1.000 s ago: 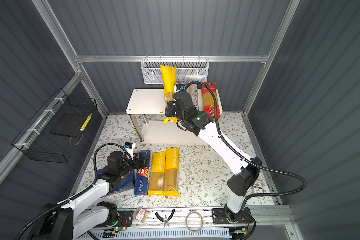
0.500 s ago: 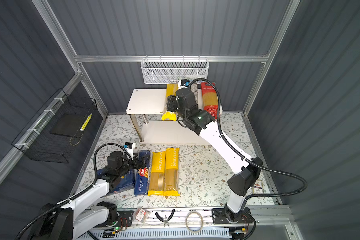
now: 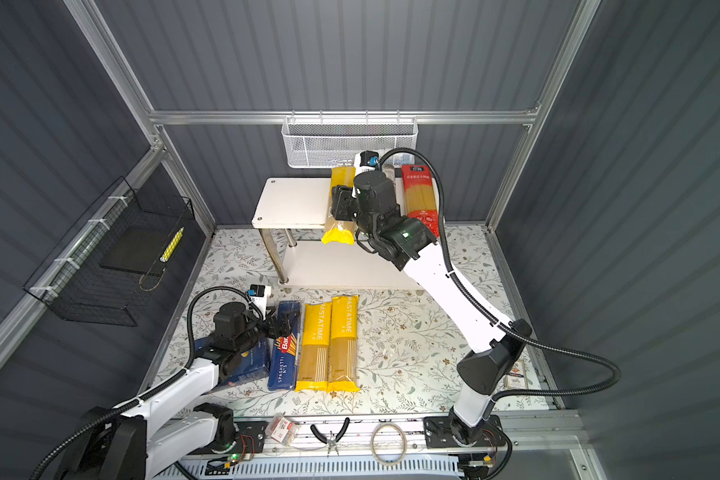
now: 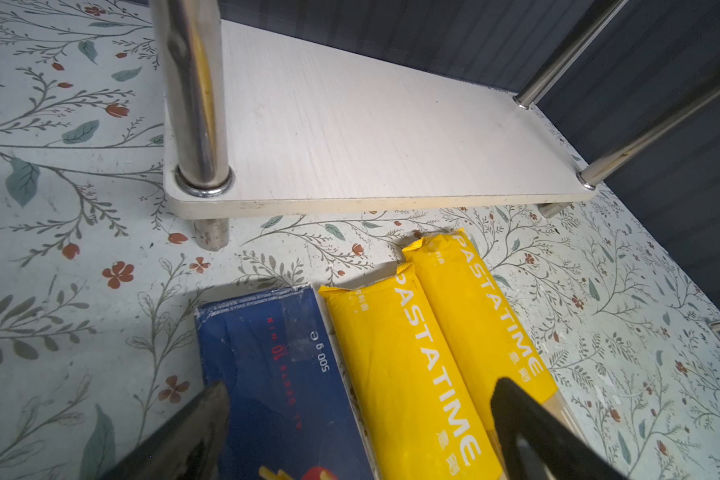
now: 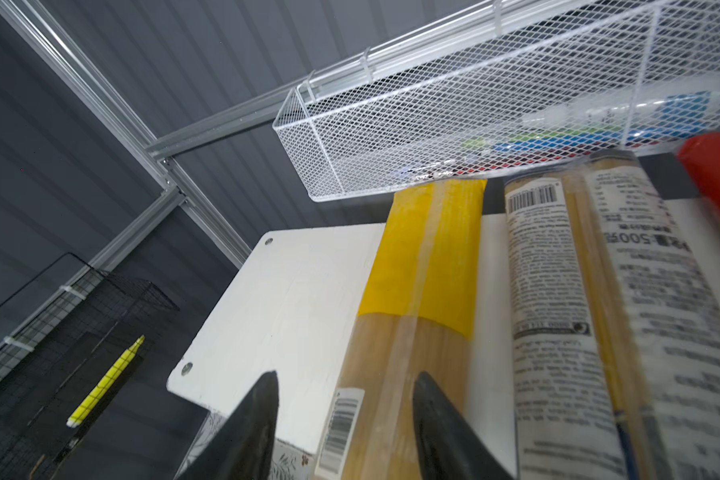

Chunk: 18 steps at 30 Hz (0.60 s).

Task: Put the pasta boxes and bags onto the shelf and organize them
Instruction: 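Lower the yellow bag onto the top shelf and open the right gripper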

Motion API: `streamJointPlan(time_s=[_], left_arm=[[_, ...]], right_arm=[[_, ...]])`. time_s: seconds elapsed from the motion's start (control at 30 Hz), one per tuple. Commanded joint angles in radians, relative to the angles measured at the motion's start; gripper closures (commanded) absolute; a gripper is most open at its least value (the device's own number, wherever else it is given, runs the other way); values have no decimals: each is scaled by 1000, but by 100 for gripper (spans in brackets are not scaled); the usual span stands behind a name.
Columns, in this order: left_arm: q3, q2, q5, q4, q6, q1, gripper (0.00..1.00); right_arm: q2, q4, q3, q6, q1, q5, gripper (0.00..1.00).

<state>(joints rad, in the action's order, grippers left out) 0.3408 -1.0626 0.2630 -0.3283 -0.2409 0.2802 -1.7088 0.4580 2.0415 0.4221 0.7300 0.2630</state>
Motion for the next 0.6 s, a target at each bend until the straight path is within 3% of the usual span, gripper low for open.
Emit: streamJointPlan(time_s=[0.0, 0.1, 0.23, 0.4, 0.57], left_arm=[[-5, 12, 12, 6, 2, 1, 1], [-4, 17, 7, 11, 3, 1, 1], [-9, 31, 1, 14, 4, 1, 1], [-9, 40, 0, 17, 5, 1, 1], [-11, 47, -4, 17, 5, 1, 1]], right_arm=[[72, 148, 37, -118, 48, 27, 42], [130, 203, -4, -154, 76, -22, 39], [216, 266, -102, -107, 78, -158, 34], [301, 235, -271, -83, 78, -319, 32], [315, 243, -344, -75, 78, -393, 30]])
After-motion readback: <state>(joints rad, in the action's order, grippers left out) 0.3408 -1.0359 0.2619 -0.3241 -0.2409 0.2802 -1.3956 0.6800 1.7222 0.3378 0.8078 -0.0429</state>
